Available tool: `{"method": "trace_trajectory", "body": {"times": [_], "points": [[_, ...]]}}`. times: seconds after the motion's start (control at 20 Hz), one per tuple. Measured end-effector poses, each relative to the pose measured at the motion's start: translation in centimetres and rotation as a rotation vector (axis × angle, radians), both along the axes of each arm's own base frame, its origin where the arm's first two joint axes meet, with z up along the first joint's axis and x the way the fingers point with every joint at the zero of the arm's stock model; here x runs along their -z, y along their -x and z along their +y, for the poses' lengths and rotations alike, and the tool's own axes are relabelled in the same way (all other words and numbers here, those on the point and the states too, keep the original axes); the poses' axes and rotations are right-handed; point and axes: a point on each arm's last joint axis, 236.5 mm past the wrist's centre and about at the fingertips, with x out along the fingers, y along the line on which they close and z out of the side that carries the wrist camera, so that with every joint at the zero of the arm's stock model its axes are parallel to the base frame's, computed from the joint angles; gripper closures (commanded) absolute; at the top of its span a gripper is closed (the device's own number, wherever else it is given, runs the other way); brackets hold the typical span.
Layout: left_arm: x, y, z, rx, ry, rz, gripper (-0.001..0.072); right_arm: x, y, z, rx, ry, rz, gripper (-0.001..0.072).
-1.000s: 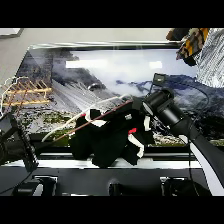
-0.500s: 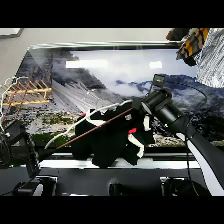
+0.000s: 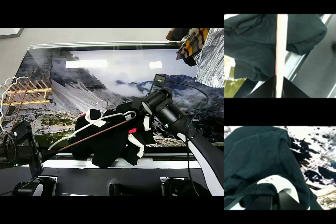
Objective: Fold the clothes and pants, and hang the long-sleeved shirts on hangers.
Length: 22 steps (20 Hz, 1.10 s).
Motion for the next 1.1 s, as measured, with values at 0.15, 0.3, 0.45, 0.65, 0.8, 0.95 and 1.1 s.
{"method": "trace_trajectory", "body": {"times": [0.15,0.3,0.45,0.65,0.8,0.95,1.1], "points": [[0.3,-1.2,0.0,-0.006,0.000,-0.017,0.0672,-0.6,0.1,0.6,-0.012,-0.035,-0.012,0.0659],[0.7,-2.2,0.0,0.005,-0.002,-0.022,0.0671,-1.3,0.2,1.5,-0.039,-0.076,-0.027,0.0659],[0.9,-2.8,-0.4,0.043,0.007,-0.031,0.0671,-2.6,0.1,2.5,-0.087,-0.115,-0.059,0.0659],[1.0,-3.4,-0.8,0.089,0.015,-0.059,0.0671,-6.2,-0.5,3.5,-0.169,-0.139,-0.124,0.0659],[0.8,-3.7,-1.4,0.122,0.039,-0.076,0.0671,-9.2,-0.6,4.3,-0.236,-0.152,-0.158,0.0659],[0.7,-4.1,-1.9,0.151,0.059,-0.092,0.0671,-11.7,-0.4,3.6,-0.273,-0.111,-0.173,0.0659],[0.7,-4.1,-2.3,0.179,0.072,-0.095,0.0671,-12.9,-0.3,1.9,-0.283,-0.033,-0.174,0.0658]]}}
